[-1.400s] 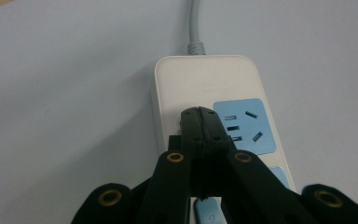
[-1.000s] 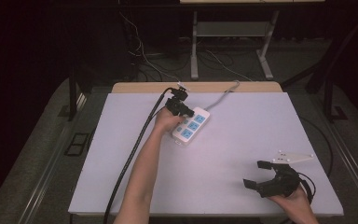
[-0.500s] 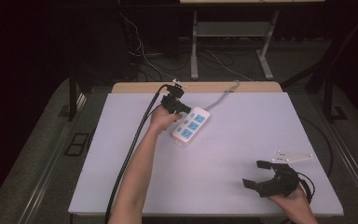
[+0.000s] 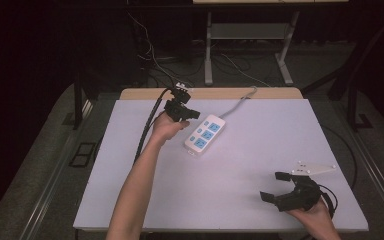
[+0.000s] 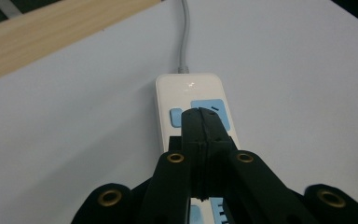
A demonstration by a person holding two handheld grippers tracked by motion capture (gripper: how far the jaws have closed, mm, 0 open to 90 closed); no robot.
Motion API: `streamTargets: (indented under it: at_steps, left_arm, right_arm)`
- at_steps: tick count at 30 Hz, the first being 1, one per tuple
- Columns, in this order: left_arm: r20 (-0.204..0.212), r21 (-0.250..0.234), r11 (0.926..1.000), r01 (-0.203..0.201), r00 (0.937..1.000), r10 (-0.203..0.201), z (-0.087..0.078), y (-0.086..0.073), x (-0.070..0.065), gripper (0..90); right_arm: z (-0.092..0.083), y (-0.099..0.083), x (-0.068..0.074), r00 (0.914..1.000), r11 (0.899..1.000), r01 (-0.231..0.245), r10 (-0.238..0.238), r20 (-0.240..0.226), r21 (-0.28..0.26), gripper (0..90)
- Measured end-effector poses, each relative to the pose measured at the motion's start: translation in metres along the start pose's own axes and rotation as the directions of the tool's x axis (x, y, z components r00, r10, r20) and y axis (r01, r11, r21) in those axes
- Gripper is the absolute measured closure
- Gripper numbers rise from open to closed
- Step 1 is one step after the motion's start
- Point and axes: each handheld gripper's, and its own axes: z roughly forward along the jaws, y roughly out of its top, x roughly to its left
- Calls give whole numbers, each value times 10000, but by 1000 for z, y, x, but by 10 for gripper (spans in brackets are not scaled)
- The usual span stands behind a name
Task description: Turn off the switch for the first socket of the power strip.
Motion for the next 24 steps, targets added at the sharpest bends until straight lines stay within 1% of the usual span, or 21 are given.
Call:
streamTargets:
  at_steps: [2,4,6,8,11,14,15,17,19,20,21,22,24]
  left_arm:
    - [-59,-134,9999,-87,9999,86,-6,-1,-1,892]
    - [-62,-268,9996,-70,10000,68,-12,-3,-2,882]
    - [-59,-402,9992,-43,10000,41,-18,-6,-3,829]
    - [37,-521,9986,10,10000,-8,-25,-8,-3,797]
    - [146,-598,9982,52,9999,-44,-35,-13,-3,715]
    - [251,-576,9982,146,9996,-131,-43,-18,-3,585]
    - [269,-644,9978,165,9995,-148,-45,-20,-3,552]
    - [222,-625,9978,221,9995,-208,-48,-25,-4,441]
    - [260,-562,9981,266,9993,-252,-51,-29,-5,335]
    - [490,-549,9981,284,9985,-257,-52,-32,-5,266]
    - [589,-514,9985,181,9982,-150,-54,-34,-6,207]
    - [572,-509,9987,98,9983,-69,-56,-36,-8,167]
    - [630,-545,9985,89,9980,-54,-59,-41,-12,93]
  right_arm:
    - [0,0,0,10000,10000,-13,13,-1,-6,8]
    - [0,0,0,10000,10000,-20,20,2,-14,8]
    - [-1,0,0,10000,10000,-24,24,-2,-34,8]
    - [-1,0,0,10000,10000,-14,14,-10,-33,8]
    - [-1,0,0,10000,10000,-19,19,-19,-31,8]
    - [0,0,0,10000,10000,-7,7,-21,-18,8]
    - [0,0,1,10000,10000,-9,9,-12,-23,8]
    - [0,0,1,10000,10000,3,-3,-3,-34,8]
    - [0,0,1,10000,10000,11,-11,4,-36,8]
    - [0,0,1,10000,10000,13,-13,5,-36,8]
    - [0,1,1,10000,10000,20,-20,6,-37,8]
    - [0,1,1,10000,10000,17,-17,-2,-42,8]
    - [-1,0,1,10000,10000,18,-18,-14,-88,8]
